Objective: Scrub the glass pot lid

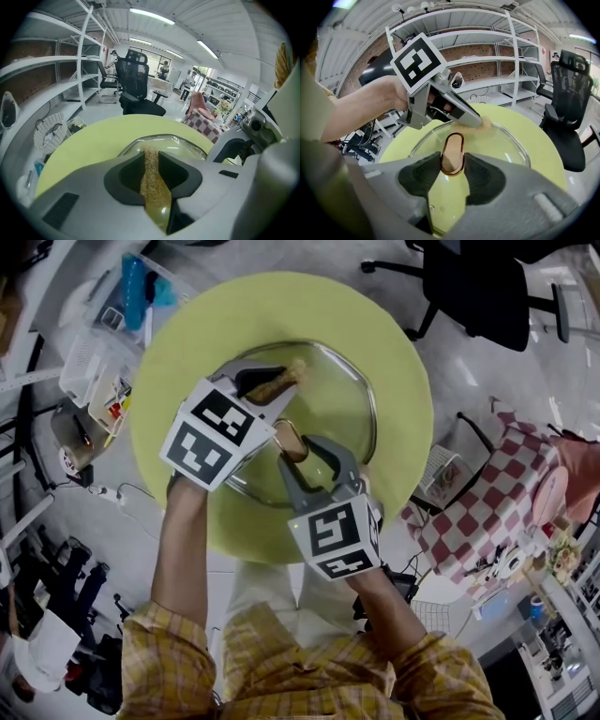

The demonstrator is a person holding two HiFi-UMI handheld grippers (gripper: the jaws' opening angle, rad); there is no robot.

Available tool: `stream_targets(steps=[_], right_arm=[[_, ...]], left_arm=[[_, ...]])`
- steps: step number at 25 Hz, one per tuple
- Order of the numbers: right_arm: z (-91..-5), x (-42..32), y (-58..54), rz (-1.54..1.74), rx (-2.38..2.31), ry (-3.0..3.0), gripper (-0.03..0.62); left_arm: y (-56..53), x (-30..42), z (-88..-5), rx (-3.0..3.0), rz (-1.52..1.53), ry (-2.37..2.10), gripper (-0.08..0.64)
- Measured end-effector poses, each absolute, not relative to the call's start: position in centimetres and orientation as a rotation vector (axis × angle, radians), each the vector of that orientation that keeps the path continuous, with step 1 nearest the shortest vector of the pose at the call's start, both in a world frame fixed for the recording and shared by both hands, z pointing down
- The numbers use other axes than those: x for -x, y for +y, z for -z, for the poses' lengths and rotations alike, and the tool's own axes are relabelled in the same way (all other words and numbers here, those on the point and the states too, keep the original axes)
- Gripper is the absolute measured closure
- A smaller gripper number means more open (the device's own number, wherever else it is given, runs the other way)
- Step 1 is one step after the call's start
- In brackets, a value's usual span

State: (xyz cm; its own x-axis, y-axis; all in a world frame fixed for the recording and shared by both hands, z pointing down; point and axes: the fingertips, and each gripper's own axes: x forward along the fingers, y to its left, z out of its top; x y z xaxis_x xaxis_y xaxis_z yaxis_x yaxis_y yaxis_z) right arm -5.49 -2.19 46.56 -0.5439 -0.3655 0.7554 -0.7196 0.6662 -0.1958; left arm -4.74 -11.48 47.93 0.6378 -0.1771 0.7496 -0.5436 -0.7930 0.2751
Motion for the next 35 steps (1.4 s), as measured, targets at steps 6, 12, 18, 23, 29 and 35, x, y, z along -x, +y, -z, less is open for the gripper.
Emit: stream_targets(steps=[6, 12, 18, 23, 29, 35], right_arm=[[-46.6, 5.3, -2.1, -0.648, -0.838, -2.169, 0.436], [-46.5, 5.6, -2.1, -0.65, -0.837, -2.187, 0.436], [-46.5, 5.9, -2.0, -0.658, -0.834, -2.194, 0.436], [-46.5, 5.7, -1.9, -0.646, -0.831, -2.191, 0.436], [-46.4, 5.8, -1.8, -0.648, -0.84, -2.191, 0.436], [-46.5, 5.8, -1.8, -0.647, -0.835, -2.193, 0.436]], left_arm=[[-12.6, 6.5, -48.2, -2.329, -0.963, -0.703, 0.465], [-12.5, 8.2, -48.5, -2.314, -0.967, -0.791, 0.465], [-11.5, 10.4, -48.6, -2.292, -0.98, -0.865, 0.465], [-10.6, 11.5, -48.7, -2.27, -0.979, -0.916, 0.465], [-9.7, 13.0, -48.9, -2.247, -0.979, -0.973, 0.466], [-8.5, 13.8, -48.9, -2.236, -0.98, -0.999, 0.465]])
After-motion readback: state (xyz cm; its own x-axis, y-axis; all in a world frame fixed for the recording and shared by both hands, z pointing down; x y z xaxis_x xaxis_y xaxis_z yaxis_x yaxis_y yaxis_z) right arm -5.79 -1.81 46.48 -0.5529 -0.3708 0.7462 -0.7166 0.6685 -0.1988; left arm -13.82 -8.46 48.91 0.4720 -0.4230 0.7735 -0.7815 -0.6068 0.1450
